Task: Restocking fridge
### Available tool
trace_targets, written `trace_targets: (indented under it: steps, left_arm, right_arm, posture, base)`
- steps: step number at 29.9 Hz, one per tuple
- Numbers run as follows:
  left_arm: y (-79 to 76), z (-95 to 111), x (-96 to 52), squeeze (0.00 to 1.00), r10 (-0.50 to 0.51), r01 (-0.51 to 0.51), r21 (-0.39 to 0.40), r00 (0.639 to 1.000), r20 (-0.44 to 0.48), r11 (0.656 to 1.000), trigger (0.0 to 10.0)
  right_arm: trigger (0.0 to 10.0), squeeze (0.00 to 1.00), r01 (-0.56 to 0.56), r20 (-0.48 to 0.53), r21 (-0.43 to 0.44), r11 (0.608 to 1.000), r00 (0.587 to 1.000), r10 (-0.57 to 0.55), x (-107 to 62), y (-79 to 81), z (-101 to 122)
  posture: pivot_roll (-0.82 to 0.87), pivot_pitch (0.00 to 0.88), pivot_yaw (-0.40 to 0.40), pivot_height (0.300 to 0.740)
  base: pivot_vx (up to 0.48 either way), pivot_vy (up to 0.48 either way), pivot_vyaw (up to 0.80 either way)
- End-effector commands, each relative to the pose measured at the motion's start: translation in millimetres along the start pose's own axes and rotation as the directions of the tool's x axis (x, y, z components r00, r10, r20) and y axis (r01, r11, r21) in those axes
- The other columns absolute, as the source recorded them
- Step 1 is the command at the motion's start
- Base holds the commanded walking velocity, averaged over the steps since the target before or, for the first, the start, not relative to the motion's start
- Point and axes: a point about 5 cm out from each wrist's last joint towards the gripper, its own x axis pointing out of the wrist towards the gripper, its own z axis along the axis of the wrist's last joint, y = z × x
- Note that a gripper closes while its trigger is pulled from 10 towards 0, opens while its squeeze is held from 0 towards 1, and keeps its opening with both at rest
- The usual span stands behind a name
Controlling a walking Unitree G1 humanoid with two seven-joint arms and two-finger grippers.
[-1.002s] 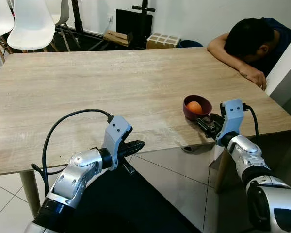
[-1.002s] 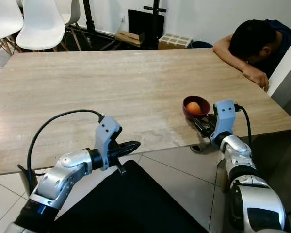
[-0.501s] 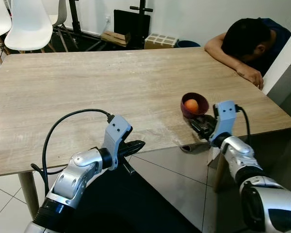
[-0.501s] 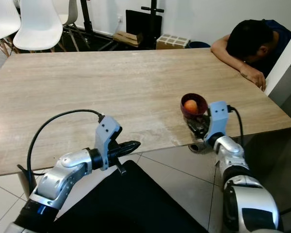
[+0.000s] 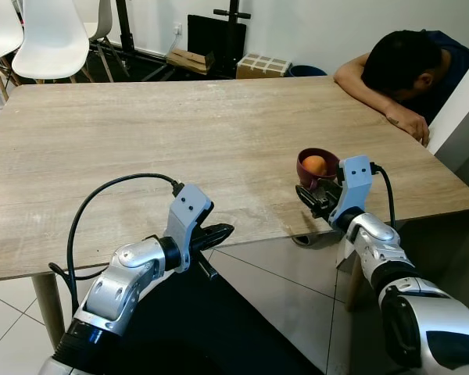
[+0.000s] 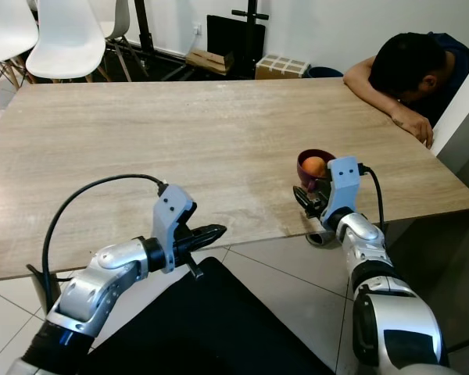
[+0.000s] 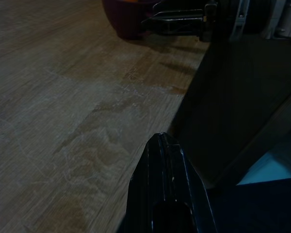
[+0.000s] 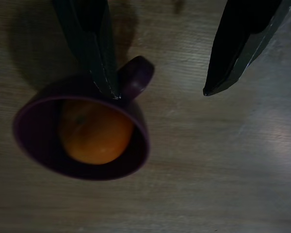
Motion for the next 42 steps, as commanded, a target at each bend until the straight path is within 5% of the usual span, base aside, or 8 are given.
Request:
trace_targets:
  steps: [1,18,31,42]
  left_arm:
    - [3.1,-3.0,-5.3,0.0,0.024,-0.023,0.019,1.0,-0.018,1.0,10.0]
    - [3.3,-3.7,-4.0,0.0,0.023,-0.023,0.029,0.999,-0.028,0.999,10.0]
    - [4.7,-3.9,-4.4,0.0,0.029,-0.027,0.039,0.999,-0.037,0.999,10.0]
    - [3.4,-3.1,-4.0,0.0,0.017,-0.016,0.03,1.0,-0.025,0.999,10.0]
  right_arm:
    - [10.0,0.0,0.023,-0.003,0.0,1.0,1.0,-0.023,1.4,-4.4,5.5]
    - [10.0,0.0,0.053,-0.089,-0.124,0.991,0.994,-0.064,0.9,-3.1,-3.9]
    - [10.0,0.0,0.179,-0.12,-0.205,0.962,0.971,-0.207,-6.0,-21.0,-4.9]
    - [10.0,0.0,0.154,-0.095,-0.07,0.986,0.983,-0.16,-3.5,-16.4,-3.4]
  posture:
    - [-0.03,0.074,-0.071,0.731]
    - [-0.03,0.076,-0.061,0.731]
    - [-0.03,0.079,-0.059,0.731]
    - [-0.03,0.081,-0.059,0.731]
  base:
    - [0.0,0.0,0.0]
    - [0.0,0.0,0.0]
    - [0.0,0.0,0.0]
    - [0.0,0.0,0.0]
